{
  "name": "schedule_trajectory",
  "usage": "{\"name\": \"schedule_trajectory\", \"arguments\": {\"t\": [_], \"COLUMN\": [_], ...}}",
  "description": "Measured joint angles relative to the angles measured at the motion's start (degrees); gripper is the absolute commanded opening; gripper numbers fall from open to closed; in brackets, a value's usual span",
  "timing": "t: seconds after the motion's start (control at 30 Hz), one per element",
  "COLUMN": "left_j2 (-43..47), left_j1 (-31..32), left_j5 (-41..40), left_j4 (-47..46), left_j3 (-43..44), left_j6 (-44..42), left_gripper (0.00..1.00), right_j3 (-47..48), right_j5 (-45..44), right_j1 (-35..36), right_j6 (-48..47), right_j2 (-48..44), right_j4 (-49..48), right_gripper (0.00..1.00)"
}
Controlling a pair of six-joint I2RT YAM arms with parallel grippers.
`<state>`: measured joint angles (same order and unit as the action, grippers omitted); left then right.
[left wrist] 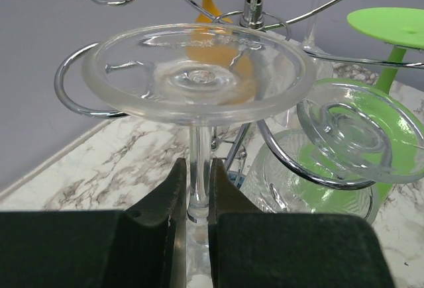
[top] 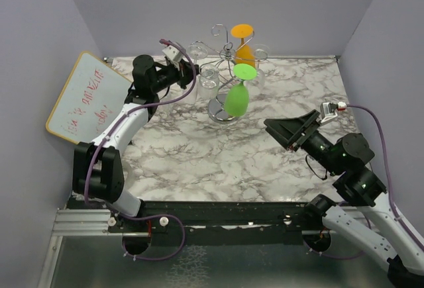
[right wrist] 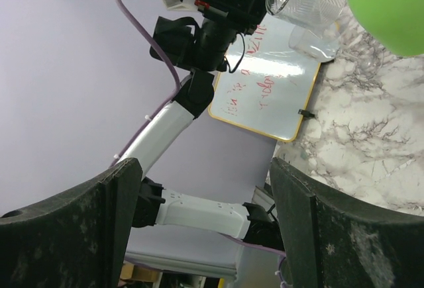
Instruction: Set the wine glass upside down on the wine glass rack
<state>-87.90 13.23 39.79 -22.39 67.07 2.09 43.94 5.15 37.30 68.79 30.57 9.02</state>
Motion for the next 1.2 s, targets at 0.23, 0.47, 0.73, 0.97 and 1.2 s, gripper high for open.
{"name": "schedule_trajectory", "arguments": {"t": [0.23, 0.47, 0.73, 0.97, 1.2], "left_j2": [-3.7, -8.6, -10.8, -12.1, -12.1], "left_j1": [0.0, 0.0, 0.0, 0.2, 0.1], "left_j5": [1.5, 2.3, 2.2, 0.7, -4.9], "left_j4": [-4.1, -4.6, -6.2, -6.2, -6.9], "left_j3": [0.0, 4.7, 7.5, 7.5, 7.4], "left_j6": [-0.7, -0.8, -0.8, 0.0, 2.0], "left_gripper": [0.00, 0.00, 0.00, 0.00, 0.00], "right_j3": [2.1, 2.1, 1.5, 0.9, 0.2], "right_j5": [-1.0, -1.0, -1.0, -1.0, -1.0], "right_j1": [0.0, 0.0, 0.0, 0.0, 0.0], "right_j6": [-1.4, -1.3, -1.2, -0.7, -0.3], "right_j2": [0.2, 1.4, 2.5, 2.5, 2.5], "right_j4": [1.1, 1.2, 1.2, 1.2, 1.2], "right_gripper": [0.82, 0.81, 0.81, 0.80, 0.80]}}
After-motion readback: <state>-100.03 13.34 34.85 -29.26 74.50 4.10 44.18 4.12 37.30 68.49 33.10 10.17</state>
